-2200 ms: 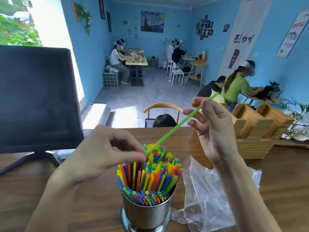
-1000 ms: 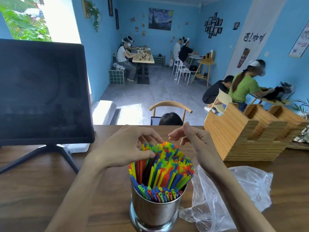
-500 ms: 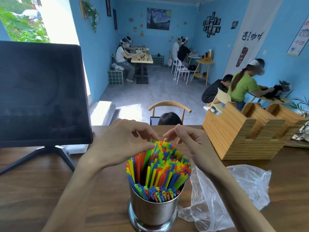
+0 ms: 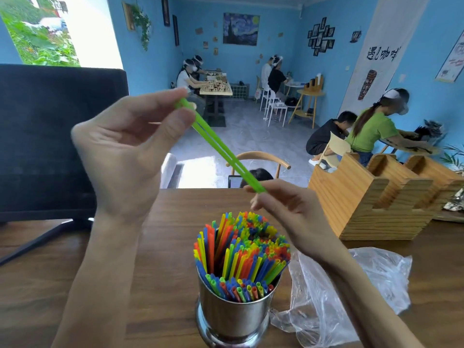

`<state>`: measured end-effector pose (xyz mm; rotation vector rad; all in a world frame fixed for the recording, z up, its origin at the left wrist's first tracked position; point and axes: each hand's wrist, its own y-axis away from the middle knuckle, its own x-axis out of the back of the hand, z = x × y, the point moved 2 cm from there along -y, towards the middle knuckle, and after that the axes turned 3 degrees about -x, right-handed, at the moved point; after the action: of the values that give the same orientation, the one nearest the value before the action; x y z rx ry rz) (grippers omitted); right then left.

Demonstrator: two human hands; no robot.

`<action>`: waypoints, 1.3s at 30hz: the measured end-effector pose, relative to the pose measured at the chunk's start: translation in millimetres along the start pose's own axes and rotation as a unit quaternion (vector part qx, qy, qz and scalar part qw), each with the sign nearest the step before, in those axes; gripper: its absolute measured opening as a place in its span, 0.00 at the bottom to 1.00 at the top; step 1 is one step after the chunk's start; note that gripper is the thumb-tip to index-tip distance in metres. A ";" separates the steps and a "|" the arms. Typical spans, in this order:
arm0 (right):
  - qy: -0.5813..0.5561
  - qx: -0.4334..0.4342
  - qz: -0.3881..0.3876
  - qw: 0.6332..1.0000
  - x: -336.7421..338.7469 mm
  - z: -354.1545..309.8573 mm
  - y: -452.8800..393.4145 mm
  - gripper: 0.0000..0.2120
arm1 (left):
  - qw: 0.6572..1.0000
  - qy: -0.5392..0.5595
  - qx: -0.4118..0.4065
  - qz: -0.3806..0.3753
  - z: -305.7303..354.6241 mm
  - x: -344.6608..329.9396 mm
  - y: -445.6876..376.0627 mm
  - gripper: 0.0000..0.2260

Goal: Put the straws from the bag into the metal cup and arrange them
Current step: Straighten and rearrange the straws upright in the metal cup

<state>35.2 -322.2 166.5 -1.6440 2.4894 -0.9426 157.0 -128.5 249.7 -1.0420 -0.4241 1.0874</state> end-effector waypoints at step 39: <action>0.126 -0.028 -0.018 0.991 -12.7 7.7 3.5 0.24 | 0.806 -0.255 0.248 -0.473 -58.7 -5.4 43.8 0.04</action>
<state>40.5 -314.2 154.6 -1.6873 2.6768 -1.1623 174.9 -157.9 184.8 0.0274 -0.9110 0.4734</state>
